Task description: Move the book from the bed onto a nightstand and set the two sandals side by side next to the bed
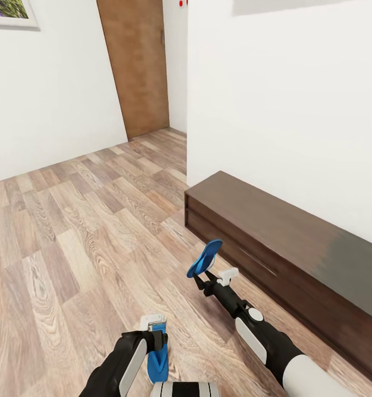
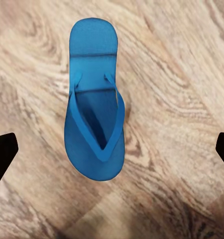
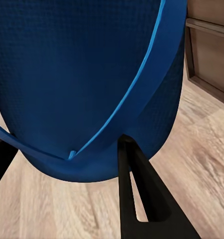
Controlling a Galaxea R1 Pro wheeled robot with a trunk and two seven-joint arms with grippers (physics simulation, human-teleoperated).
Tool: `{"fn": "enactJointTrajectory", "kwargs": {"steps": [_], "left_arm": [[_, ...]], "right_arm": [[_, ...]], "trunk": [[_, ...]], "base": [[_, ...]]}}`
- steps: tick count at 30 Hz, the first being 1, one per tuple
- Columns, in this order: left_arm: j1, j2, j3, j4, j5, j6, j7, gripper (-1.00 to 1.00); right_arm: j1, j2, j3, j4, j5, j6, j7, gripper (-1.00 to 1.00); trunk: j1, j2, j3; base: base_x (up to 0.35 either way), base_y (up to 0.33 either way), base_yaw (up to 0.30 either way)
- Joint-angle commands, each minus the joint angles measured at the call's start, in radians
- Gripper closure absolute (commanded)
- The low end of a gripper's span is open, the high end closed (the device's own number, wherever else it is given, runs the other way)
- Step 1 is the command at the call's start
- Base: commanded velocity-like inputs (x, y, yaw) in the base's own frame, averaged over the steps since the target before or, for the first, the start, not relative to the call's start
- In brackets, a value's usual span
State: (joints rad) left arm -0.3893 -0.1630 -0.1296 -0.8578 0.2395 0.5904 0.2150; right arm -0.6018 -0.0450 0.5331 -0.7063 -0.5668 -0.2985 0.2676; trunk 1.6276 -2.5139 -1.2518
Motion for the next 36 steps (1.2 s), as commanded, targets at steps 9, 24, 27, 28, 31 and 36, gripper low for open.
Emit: {"fn": "enactJointTrajectory", "kwargs": {"steps": [9, 24, 27, 28, 31, 36], "left_arm": [[0.0, 0.0, -0.002, 0.0, 0.011, 0.003, 0.009, -1.0], [0.0, 0.001, -0.002, -0.002, 0.011, 0.003, 0.009, -1.0], [0.0, 0.001, -0.002, -0.002, 0.011, 0.003, 0.009, -1.0], [0.0, 0.002, -0.002, -0.002, 0.011, 0.003, 0.009, -1.0], [0.0, 0.002, -0.002, -0.003, 0.011, 0.003, 0.009, -1.0], [0.0, 0.002, -0.002, -0.002, 0.011, 0.003, 0.009, -1.0]], "right_arm": [[-0.001, -0.001, 0.005, 0.001, -0.012, -0.004, 0.002, 1.0], [-0.001, -0.003, 0.011, -0.001, -0.013, -0.008, 0.005, 1.0], [-0.001, -0.002, 0.011, -0.001, -0.013, -0.008, 0.005, 1.0], [-0.001, -0.002, 0.011, -0.002, -0.013, -0.008, 0.005, 1.0], [-0.001, -0.003, 0.011, -0.002, -0.013, -0.009, 0.005, 1.0], [-0.001, -0.003, 0.011, -0.002, -0.013, -0.009, 0.005, 1.0]], "trunk": [[0.002, -0.001, -0.02], [0.007, -0.004, -0.063], [0.007, -0.004, -0.063], [0.007, -0.004, -0.063], [0.007, -0.004, -0.063], [0.007, -0.004, -0.063]], "base": [[0.001, 0.0, 0.0], [0.0, 0.0, 0.0], [0.0, 0.0, 0.0], [0.0, 0.0, 0.0], [0.0, 0.0, 0.0], [0.0, 0.0, 0.0]]}}
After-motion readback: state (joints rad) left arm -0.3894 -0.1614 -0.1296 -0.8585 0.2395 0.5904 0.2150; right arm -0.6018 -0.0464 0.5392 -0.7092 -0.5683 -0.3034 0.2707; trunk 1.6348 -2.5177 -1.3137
